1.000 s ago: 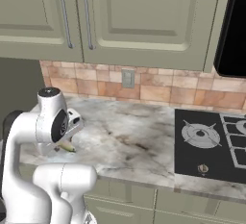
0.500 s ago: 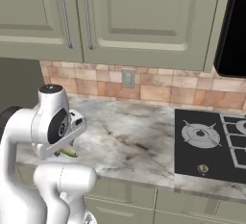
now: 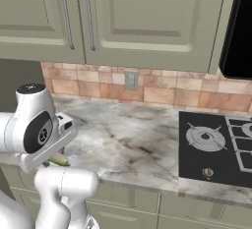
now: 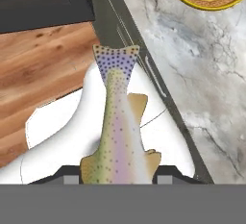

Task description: Place the fish on the top rack of the oven, and slide the tray back inside. Close the oven door.

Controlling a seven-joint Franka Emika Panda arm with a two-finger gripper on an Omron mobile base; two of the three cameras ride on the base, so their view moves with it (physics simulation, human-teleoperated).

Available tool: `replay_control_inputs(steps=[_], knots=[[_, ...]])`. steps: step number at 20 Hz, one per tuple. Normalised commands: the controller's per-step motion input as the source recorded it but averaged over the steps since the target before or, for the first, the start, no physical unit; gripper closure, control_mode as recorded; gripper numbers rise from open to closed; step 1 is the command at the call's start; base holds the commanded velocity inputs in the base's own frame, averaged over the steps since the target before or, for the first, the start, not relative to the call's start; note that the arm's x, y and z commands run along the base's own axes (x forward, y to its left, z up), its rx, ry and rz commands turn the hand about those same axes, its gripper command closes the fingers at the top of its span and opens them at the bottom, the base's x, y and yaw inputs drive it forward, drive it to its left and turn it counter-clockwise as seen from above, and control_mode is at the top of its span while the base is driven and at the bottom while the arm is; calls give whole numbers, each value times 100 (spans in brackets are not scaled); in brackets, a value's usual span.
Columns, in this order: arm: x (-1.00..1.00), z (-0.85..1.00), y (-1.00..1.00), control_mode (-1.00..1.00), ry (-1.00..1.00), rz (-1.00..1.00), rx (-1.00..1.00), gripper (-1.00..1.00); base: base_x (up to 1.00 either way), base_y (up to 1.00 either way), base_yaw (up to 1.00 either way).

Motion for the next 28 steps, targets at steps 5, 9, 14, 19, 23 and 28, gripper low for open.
replay_control_inputs(steps=[5,9,14,19,23,28], knots=[[-32,-7,0,-100,0,24,0,100,0,0,0],[-3,-13,0,-100,-1,23,0,100,0,0,0],[0,-5,0,-100,-9,24,0,100,0,0,0],[0,-12,0,-100,-5,25,0,100,0,0,0],[0,-11,0,-100,-2,25,0,100,0,0,0],[-3,-11,0,-100,-2,24,0,100,0,0,0]])
